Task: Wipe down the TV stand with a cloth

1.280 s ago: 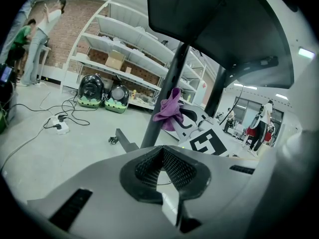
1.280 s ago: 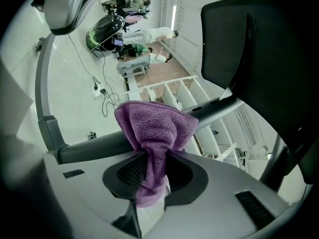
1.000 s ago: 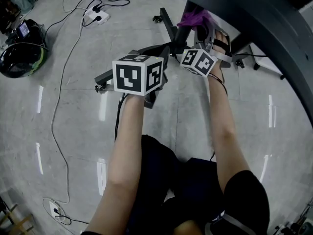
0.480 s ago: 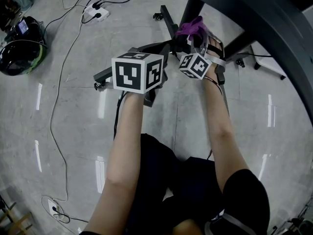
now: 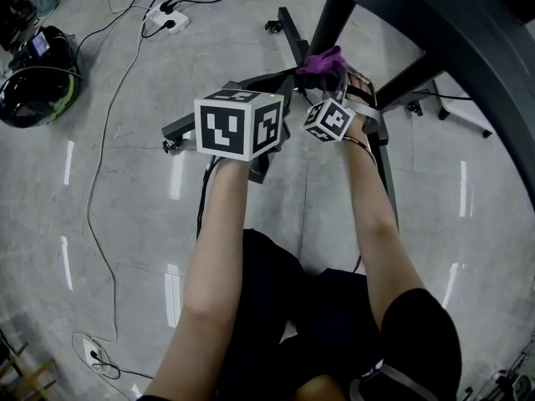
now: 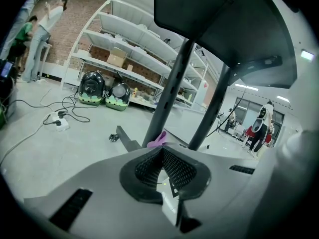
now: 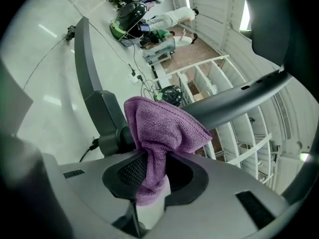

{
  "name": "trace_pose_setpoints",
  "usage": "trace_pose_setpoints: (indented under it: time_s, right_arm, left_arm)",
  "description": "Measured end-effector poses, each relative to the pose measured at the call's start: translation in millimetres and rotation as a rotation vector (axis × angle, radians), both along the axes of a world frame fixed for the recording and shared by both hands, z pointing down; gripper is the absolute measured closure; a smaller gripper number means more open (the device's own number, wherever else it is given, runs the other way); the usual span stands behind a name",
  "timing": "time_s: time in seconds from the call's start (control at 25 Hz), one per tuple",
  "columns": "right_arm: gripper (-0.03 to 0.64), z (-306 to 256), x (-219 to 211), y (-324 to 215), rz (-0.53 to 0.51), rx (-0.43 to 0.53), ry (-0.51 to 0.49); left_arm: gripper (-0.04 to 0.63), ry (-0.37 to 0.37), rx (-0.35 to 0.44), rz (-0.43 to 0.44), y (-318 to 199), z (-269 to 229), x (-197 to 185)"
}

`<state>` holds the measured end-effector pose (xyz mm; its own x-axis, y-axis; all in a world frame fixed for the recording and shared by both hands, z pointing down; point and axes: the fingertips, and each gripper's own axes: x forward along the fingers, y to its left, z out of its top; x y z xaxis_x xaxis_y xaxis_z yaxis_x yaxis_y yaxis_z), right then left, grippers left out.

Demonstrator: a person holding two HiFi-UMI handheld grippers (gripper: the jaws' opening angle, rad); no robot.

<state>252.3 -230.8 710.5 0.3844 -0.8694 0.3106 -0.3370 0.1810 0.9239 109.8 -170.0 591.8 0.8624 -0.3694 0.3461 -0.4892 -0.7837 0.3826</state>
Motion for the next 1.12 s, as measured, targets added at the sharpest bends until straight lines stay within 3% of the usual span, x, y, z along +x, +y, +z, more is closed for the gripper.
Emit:
trace_pose_setpoints:
  time_s: [0.32, 0.52, 1.12]
  right_arm:
    - [0.511, 44.1, -5.3, -0.5, 0.0, -0.135, -0.014]
    - [0.512, 51.3, -5.5, -3.0, 0.012, -0.148, -0.033]
    - [0.511, 65.0, 12.2, 17.0, 0.056, -0.248, 0.106]
  left_arm:
    - [0.588, -0.004, -0.005, -0.013, -6.9, 5.5, -1.8]
    - [0.588, -0.002, -0.01, -0.013, -7.6, 6.8, -0.6]
    - [0.588, -0.011, 0.006, -0.008, -1.0, 0.7, 5.2]
